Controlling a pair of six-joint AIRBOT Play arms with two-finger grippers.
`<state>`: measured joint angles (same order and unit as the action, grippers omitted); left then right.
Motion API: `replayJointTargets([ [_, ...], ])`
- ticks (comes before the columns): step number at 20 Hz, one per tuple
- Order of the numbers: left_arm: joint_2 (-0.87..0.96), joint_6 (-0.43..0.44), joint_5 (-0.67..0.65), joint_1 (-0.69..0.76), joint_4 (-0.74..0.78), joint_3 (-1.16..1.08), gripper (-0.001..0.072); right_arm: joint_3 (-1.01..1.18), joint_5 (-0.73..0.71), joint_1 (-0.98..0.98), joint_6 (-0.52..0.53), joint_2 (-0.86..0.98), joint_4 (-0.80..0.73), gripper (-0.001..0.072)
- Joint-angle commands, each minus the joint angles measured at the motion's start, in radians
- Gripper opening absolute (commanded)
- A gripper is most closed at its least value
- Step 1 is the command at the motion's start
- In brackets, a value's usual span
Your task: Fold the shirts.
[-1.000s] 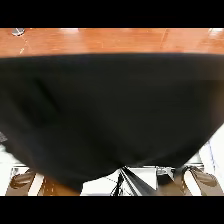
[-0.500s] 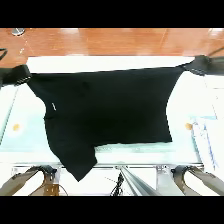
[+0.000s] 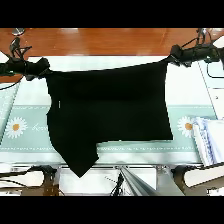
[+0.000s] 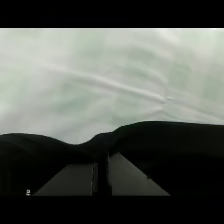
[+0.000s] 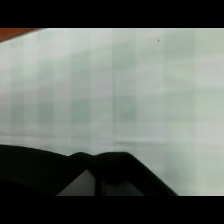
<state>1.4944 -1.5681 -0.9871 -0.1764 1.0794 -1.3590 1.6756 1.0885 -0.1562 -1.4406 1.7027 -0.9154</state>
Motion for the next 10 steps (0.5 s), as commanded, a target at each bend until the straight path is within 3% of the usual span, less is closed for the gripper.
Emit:
replayJointTargets([
  [1,0.018,0.043,-0.150,-0.030,-0.036,-0.017,0.0029,0.050,0.119,-0.018,-0.013,0.048,0.028,0.0022],
  [3,0.004,0.137,-0.274,-0.037,-0.020,-0.017,0.0028,0.070,0.241,-0.035,0.041,0.043,0.059,0.0022],
  [5,-0.002,0.141,-0.403,-0.035,0.085,-0.014,0.0028,0.070,0.335,-0.041,0.061,0.031,-0.037,0.0022],
  [6,-0.002,0.100,-0.447,-0.035,0.137,0.001,0.0029,0.069,0.388,-0.041,0.061,0.031,-0.125,0.0022],
  [8,-0.002,0.089,-0.468,-0.033,0.163,0.068,0.0029,0.031,0.433,-0.033,0.053,0.031,-0.249,0.0022],
  [10,-0.001,0.091,-0.429,-0.027,0.161,0.160,0.0029,-0.050,0.411,-0.034,0.043,0.032,-0.266,0.0022],
])
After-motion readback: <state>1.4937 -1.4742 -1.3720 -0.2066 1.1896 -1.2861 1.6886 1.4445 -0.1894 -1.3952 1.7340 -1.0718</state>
